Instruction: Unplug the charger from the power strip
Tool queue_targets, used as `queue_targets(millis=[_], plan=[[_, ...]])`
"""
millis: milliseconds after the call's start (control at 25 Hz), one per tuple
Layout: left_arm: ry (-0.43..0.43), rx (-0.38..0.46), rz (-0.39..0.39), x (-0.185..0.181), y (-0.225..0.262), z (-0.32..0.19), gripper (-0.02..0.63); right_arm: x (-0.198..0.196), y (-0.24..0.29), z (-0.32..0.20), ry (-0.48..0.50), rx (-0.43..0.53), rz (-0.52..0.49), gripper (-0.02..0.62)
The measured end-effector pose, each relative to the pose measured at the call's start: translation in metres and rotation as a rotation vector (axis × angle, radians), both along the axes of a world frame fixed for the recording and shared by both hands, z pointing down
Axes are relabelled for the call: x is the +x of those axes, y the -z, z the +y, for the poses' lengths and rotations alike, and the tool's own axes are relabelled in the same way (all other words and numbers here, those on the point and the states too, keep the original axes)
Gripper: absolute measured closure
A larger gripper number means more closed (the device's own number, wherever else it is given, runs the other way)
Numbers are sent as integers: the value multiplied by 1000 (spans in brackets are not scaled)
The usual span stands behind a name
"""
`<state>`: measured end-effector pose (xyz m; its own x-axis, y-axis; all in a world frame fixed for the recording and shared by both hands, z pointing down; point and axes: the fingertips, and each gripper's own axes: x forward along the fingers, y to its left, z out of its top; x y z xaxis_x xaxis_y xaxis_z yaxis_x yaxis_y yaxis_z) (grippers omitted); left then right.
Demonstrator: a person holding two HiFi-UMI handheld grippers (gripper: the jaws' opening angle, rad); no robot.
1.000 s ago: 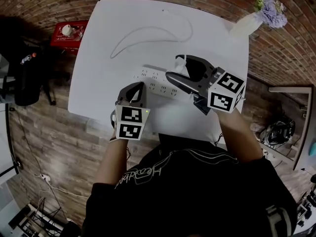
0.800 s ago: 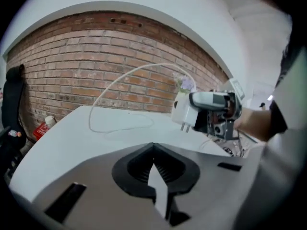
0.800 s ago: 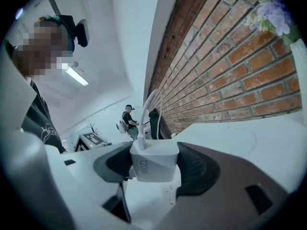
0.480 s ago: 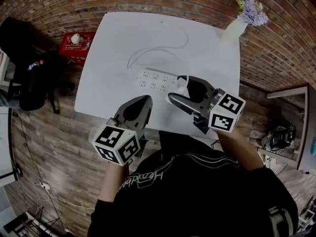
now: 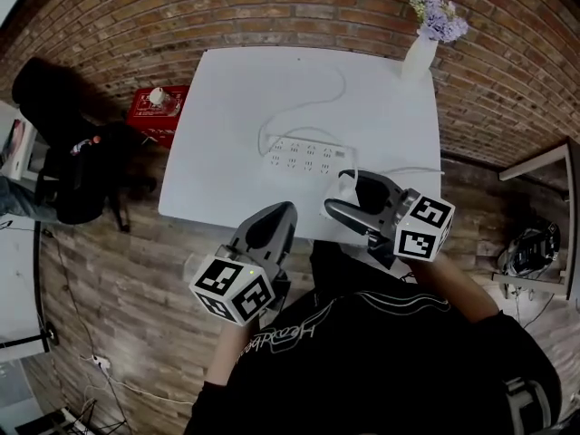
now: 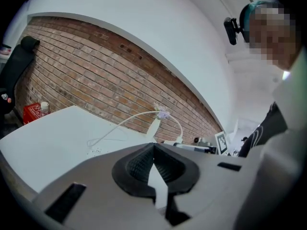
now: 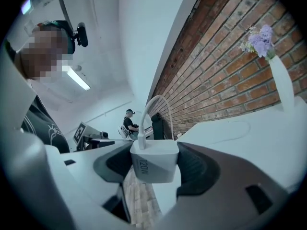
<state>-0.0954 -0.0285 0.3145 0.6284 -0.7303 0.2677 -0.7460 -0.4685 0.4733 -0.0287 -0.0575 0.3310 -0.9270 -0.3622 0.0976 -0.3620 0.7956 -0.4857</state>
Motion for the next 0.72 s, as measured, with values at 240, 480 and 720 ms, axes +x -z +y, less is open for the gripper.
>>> queue_targets(millis=[240,480,720], plan=[[-3,-5,2,5,-1,15,604,3,-2,15,4,0,5,344],[8,-10,1,5,-2,21,604,3,-2,21,11,18,21,344],[-3,-14,-9,9,-3,23,604,5,-1,24,6,24,35,344]])
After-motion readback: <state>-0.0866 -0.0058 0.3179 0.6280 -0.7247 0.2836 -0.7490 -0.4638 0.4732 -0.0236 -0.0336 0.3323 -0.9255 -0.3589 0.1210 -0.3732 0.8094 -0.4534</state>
